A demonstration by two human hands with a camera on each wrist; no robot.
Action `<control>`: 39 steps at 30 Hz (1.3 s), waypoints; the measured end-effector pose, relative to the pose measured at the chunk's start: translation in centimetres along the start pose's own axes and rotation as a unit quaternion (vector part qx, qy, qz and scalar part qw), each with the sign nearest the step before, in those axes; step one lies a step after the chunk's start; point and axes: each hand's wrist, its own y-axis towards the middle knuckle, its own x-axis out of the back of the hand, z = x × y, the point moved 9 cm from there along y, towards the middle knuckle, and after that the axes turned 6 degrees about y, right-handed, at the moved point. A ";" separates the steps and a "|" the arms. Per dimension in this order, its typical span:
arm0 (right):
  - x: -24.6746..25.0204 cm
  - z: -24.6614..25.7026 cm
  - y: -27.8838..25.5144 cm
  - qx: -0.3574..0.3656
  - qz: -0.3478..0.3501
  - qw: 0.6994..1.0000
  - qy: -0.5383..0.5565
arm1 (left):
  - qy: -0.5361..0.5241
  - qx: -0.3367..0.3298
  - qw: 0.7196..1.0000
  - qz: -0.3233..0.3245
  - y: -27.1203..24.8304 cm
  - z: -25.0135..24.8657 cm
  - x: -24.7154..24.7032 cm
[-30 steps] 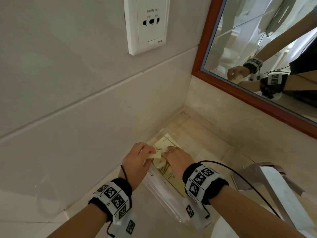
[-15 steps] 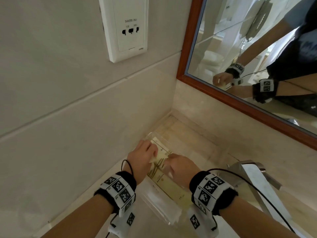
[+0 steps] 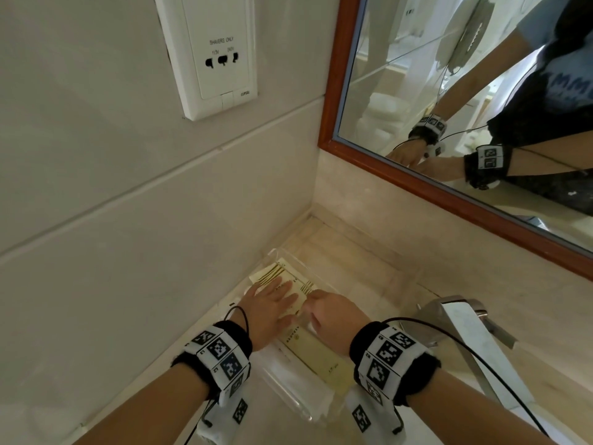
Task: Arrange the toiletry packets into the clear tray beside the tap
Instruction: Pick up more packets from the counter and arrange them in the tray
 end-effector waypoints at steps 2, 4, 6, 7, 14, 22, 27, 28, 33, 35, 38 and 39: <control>-0.4 -0.1 0.1 -0.003 0.006 1.000 -0.008 | -0.011 -0.001 1.000 0.000 0.2 -0.1 0.0; -0.9 -0.1 0.0 -0.002 0.019 1.000 -0.015 | -0.035 0.018 0.999 -0.006 0.5 0.4 -0.1; -1.4 0.4 0.0 0.015 0.037 0.999 -0.030 | -0.086 0.045 0.994 -0.044 0.6 1.2 0.3; -1.7 0.5 0.1 0.024 0.045 0.998 -0.038 | -0.117 0.052 0.989 -0.073 0.5 1.5 0.7; -2.5 0.6 0.6 0.036 0.070 0.994 -0.070 | -0.233 0.050 0.955 -0.175 0.0 1.7 3.3; -3.1 0.3 1.3 0.002 0.090 0.995 -0.038 | -0.183 0.037 0.965 -0.184 -0.6 1.9 3.8; -3.1 0.9 1.6 -0.001 0.104 0.993 -0.057 | -0.117 0.048 0.984 -0.122 -0.6 2.0 3.0; -3.1 1.0 1.5 -0.007 0.107 0.993 -0.056 | -0.115 0.048 0.985 -0.119 -0.7 1.9 3.1; -1.2 1.6 -0.4 -0.017 0.088 0.994 -0.061 | -0.150 0.049 0.973 -0.166 -2.3 1.3 5.6; 0.4 1.7 -1.3 -0.022 0.051 0.997 -0.059 | -0.158 0.051 0.971 -0.173 -3.0 0.7 6.5; 2.6 1.0 -3.4 -0.041 -0.005 0.997 -0.061 | -0.175 0.048 0.966 -0.185 -4.1 -1.0 7.7; 3.2 0.7 -4.3 -0.046 -0.023 0.996 -0.073 | -0.184 0.045 0.963 -0.194 -4.6 -1.8 8.1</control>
